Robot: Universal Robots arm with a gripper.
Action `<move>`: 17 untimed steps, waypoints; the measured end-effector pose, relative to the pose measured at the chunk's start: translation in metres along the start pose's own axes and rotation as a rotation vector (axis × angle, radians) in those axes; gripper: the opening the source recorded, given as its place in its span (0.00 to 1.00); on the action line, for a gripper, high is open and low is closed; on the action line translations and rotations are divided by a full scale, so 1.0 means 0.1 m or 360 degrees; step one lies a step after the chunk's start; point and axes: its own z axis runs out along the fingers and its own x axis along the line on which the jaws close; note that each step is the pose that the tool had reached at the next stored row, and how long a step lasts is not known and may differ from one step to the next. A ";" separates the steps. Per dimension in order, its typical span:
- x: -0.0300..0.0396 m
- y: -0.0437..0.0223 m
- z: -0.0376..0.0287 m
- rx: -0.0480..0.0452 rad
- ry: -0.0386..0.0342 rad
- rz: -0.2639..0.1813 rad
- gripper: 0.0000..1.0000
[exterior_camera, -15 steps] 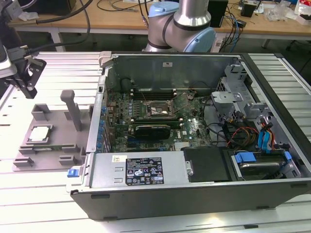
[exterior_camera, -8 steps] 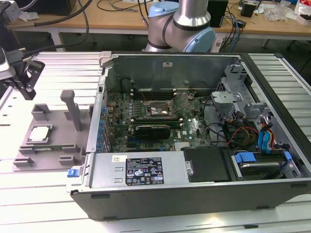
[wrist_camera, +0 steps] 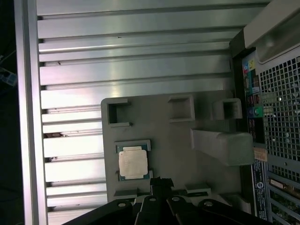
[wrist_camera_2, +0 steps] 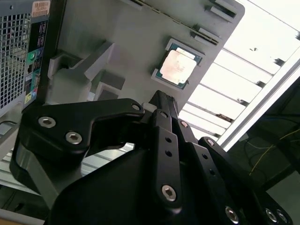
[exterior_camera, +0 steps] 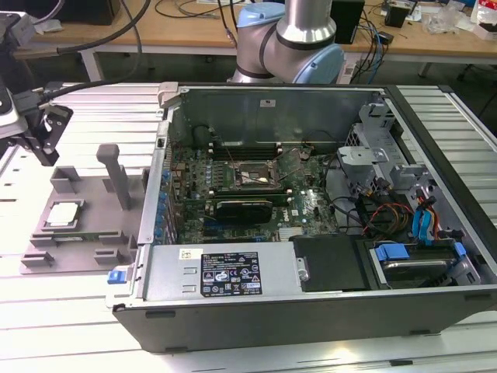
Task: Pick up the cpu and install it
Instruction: 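Pick up the cpu and move it towards the insertion slot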
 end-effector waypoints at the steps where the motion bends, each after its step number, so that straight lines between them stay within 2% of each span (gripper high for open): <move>1: 0.003 -0.001 0.014 0.0000 0.0000 0.0000 0.11; 17: 0.065 -0.011 0.151 0.0000 0.0000 0.0000 0.11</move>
